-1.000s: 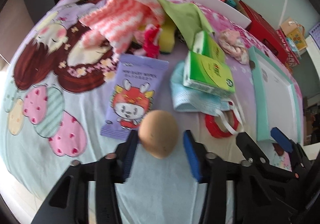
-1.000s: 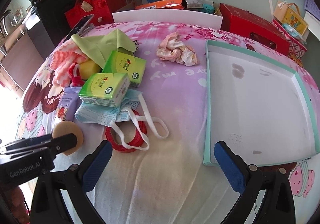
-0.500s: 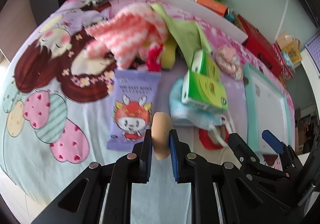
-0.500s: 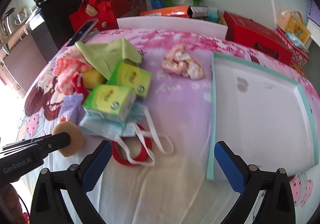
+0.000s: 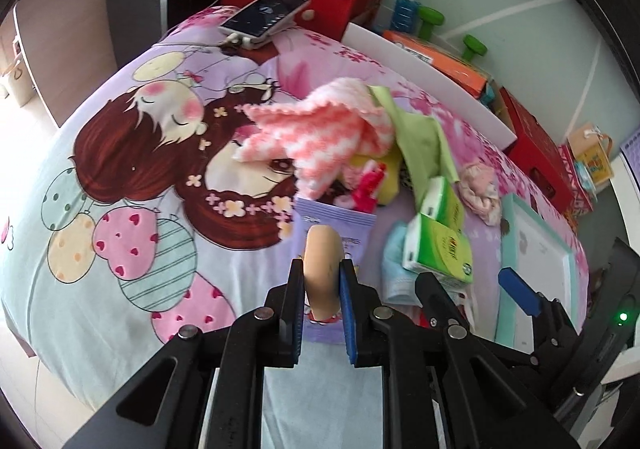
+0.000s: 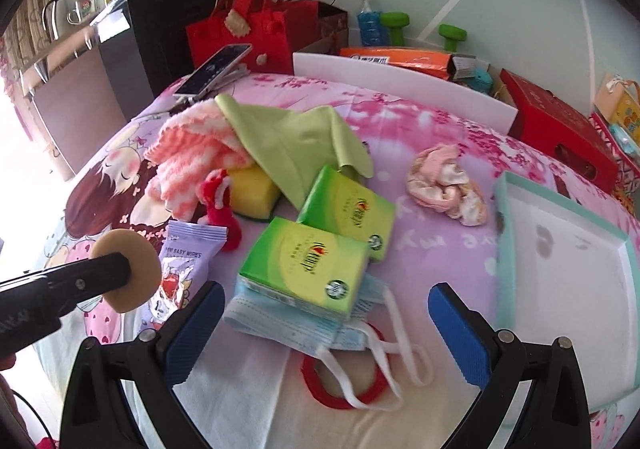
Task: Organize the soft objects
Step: 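Grasp the green tissue pack with the right gripper while the left gripper holds the sponge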
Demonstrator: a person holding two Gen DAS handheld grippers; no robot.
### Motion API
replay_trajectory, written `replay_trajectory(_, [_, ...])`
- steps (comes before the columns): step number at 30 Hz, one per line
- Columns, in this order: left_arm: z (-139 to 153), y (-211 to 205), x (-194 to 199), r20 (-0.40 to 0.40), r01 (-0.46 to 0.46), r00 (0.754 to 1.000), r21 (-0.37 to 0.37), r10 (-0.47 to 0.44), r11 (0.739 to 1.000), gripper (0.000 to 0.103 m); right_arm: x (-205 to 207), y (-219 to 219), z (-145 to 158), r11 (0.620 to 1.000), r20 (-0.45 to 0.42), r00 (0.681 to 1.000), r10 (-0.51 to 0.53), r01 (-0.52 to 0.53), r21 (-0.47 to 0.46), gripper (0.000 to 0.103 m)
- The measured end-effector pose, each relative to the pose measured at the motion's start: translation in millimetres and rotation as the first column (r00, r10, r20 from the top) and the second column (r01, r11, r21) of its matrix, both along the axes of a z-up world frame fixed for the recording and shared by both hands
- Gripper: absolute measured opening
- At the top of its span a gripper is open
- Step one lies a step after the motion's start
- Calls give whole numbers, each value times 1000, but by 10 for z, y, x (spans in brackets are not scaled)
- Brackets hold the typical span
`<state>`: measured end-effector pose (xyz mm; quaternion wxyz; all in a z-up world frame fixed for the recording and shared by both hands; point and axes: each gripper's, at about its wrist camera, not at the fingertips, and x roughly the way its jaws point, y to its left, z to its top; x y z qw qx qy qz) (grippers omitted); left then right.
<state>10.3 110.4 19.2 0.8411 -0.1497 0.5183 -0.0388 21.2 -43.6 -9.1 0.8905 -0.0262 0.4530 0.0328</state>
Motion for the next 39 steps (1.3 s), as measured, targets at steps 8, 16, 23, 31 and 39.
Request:
replay_trajectory(8, [-100,67,49,-21,-22,1000,-11,22,1000,17,98,96,-105,1000,-21,1000,4,-4,-4,97])
replay_trajectory(16, [-125,52,58,-27,-11,1000,-19,10,1000,17,117,85,-141,1000,-36,999,11,-10,10,80])
replay_trajectory(23, [-117,30,56,-27,-4,1000,-14,4,1000,17,98,99,-138,1000,-35,999,29,-29,13,72])
replay_trajectory(31, [-115,28,59,-28,-4,1000,-6,4,1000,17,75,77,-93,999,-25,999,30,-29,30,71])
replay_trajectory(39, [-11,-53,50,-6,10,1000,26,-9,1000,17,7,-47,107,998,24,1000,9,-11,70,71])
